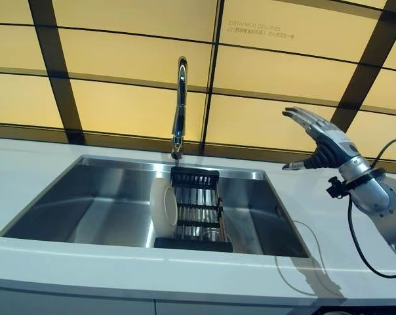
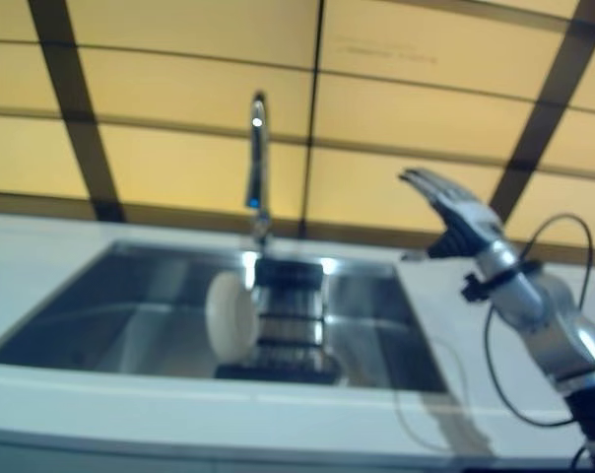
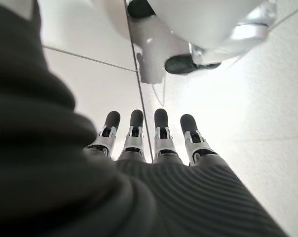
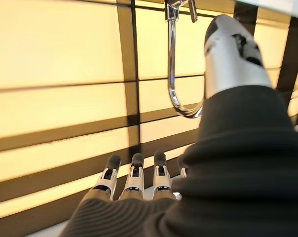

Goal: Take plates into dishwasher

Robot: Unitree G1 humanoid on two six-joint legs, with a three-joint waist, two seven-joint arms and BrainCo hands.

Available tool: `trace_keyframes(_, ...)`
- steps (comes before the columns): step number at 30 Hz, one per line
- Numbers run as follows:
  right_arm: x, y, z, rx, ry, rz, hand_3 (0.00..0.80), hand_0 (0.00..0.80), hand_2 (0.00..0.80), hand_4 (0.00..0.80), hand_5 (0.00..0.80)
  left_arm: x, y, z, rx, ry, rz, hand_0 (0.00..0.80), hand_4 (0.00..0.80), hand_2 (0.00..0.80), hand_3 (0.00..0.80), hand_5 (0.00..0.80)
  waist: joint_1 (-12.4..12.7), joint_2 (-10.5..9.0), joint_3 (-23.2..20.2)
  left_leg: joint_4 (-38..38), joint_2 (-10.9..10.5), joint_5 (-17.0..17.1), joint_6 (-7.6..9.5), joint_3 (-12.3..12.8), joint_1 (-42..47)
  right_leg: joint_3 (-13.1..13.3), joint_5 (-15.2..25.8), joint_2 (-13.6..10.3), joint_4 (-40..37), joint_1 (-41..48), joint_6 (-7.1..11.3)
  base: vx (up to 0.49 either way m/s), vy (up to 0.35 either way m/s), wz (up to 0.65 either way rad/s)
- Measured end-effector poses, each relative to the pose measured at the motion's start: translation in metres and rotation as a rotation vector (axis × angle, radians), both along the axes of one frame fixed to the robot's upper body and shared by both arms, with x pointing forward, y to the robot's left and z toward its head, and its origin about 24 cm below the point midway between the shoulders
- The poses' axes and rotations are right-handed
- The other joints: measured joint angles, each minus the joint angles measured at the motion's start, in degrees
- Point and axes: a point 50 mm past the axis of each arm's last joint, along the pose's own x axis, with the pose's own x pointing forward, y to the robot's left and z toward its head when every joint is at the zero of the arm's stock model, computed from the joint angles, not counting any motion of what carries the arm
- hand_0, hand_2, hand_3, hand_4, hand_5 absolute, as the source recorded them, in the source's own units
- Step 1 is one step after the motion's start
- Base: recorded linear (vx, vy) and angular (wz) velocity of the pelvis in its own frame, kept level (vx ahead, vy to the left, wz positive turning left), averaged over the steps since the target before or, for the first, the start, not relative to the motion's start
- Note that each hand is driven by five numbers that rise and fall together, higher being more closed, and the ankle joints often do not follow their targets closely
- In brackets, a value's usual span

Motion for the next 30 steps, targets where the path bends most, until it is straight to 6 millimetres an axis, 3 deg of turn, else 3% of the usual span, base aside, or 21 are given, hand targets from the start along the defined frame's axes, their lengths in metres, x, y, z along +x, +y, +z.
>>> trace_keyframes(2, -0.001, 0.010, 0.005, -0.104, -0.013, 0.031, 0.000, 0.000, 0.000, 0.000, 0.000, -0.002, -0.005, -0.002, -0.013, 0.001, 0.001, 0.000, 0.000, 0.000, 0.000, 0.000, 0.5, 0.14, -0.8, -0.5, 0.6, -0.3, -0.85, 0.0, 1.0, -1.1, 1.0, 0.3, -1.0, 1.4, -2.78, 0.080, -0.099, 0.36)
trace_keyframes(4, -0.002, 0.022, 0.007, -0.197, -0.008, 0.076, 0.000, 0.000, 0.000, 0.000, 0.000, -0.005, -0.007, -0.002, -0.019, 0.005, 0.002, 0.000, 0.000, 0.000, 0.000, 0.000, 1.8, 0.51, -1.3, -0.7, 1.2, -0.5, -2.20, 0.0, 1.8, -1.6, 0.3, 0.8, -1.0, 2.3, -3.82, 0.053, -0.090, 0.17)
trace_keyframes(6, -0.003, 0.036, 0.013, -0.281, -0.012, 0.133, 0.000, 0.000, 0.000, 0.000, 0.000, -0.004, -0.007, -0.002, -0.020, -0.001, 0.001, 0.000, 0.000, 0.000, 0.000, 0.000, 2.4, 0.68, -1.4, -0.8, 1.4, -0.5, -2.33, 0.0, 1.8, -3.0, 0.2, 0.8, -0.8, 2.8, -4.49, 0.052, -0.079, 0.31)
trace_keyframes(15, -0.013, 0.080, 0.037, -0.478, -0.061, 0.298, 0.000, 0.000, 0.000, 0.000, 0.000, 0.000, -0.004, 0.001, -0.015, -0.024, -0.003, 0.000, 0.000, 0.000, 0.000, 0.000, 6.4, 0.64, -1.5, -1.1, 1.4, -0.2, -2.53, -0.7, 1.8, -5.9, -2.0, 0.2, -1.0, 4.8, -3.67, 0.013, -0.023, 0.28)
trace_keyframes(24, -0.031, 0.126, 0.029, -0.686, 0.005, 0.439, 0.000, 0.000, 0.000, 0.000, 0.000, -0.007, -0.005, 0.000, -0.018, -0.013, -0.002, 0.000, 0.000, 0.000, 0.000, 0.000, 7.7, 0.61, -2.0, -0.9, 1.5, -0.1, -2.71, -0.7, 1.2, -6.9, -2.2, 0.0, -0.8, 4.8, -3.73, -0.011, 0.036, 0.07)
trace_keyframes(30, -0.030, 0.141, 0.019, -0.741, 0.111, 0.471, 0.000, 0.000, 0.000, 0.000, 0.000, -0.008, -0.006, -0.001, -0.019, -0.006, 0.001, 0.000, 0.000, 0.000, 0.000, 0.000, 8.5, 0.83, -4.1, -0.7, 1.4, 0.0, -2.67, -0.1, 0.9, -7.3, -2.3, -0.2, -0.8, 4.8, -3.62, -0.017, 0.050, 0.04)
